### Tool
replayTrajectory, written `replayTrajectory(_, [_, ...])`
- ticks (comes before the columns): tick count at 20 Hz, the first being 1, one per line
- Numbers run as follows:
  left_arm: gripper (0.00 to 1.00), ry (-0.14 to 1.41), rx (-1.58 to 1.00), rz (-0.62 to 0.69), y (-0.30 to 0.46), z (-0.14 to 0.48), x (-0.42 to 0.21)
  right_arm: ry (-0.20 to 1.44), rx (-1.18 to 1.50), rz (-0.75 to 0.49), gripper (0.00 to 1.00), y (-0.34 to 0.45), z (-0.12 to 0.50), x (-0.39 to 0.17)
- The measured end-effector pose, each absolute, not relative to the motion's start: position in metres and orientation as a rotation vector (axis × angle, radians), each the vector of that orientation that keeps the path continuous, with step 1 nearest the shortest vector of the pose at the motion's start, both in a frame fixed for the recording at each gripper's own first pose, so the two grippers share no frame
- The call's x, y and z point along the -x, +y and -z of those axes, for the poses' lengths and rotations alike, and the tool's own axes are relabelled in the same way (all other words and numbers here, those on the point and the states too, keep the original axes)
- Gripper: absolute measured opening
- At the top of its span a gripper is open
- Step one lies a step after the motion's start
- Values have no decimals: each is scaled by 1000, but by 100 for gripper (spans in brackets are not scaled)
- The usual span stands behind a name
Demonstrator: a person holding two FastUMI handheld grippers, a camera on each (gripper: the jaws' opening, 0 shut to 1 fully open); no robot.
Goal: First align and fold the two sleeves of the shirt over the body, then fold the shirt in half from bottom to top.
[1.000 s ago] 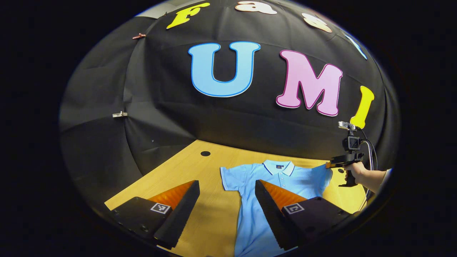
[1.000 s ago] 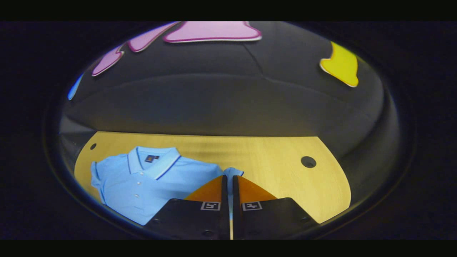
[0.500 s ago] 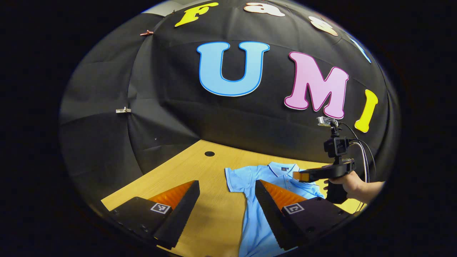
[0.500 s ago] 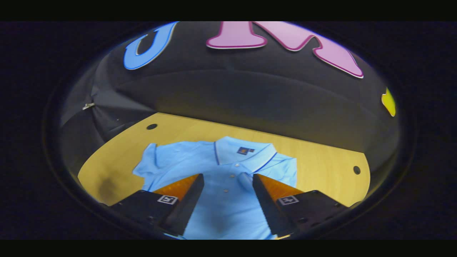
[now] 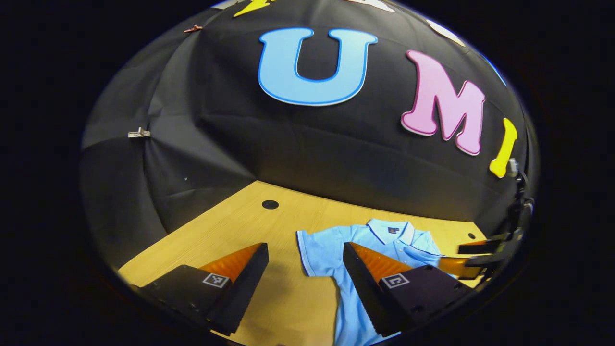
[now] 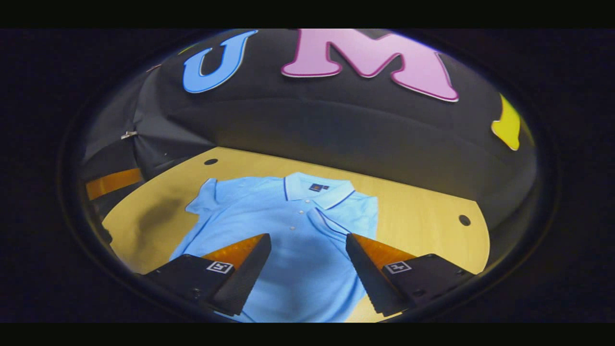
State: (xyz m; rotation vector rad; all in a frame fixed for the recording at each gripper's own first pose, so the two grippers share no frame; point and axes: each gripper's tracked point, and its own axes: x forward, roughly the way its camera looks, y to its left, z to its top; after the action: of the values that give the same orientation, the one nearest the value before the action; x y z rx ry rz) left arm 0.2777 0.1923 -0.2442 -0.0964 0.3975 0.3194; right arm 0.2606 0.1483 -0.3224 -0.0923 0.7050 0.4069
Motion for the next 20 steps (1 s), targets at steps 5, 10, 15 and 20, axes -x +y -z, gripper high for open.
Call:
replayTrajectory(5, [99, 485, 137, -310, 205, 311, -364, 657, 35, -320, 98, 89, 309, -244])
replayTrajectory(10, [99, 605, 80, -333, 216, 375, -392, 651, -56, -257, 98, 58, 318, -213])
replayTrajectory(15, [86, 642, -3, -347, 217, 387, -396, 698, -61, -247, 98, 40, 344, -190])
replayTrajectory(20, [23, 642, -19, -319, 203, 386, -403, 674, -70, -235, 100, 25, 343, -186])
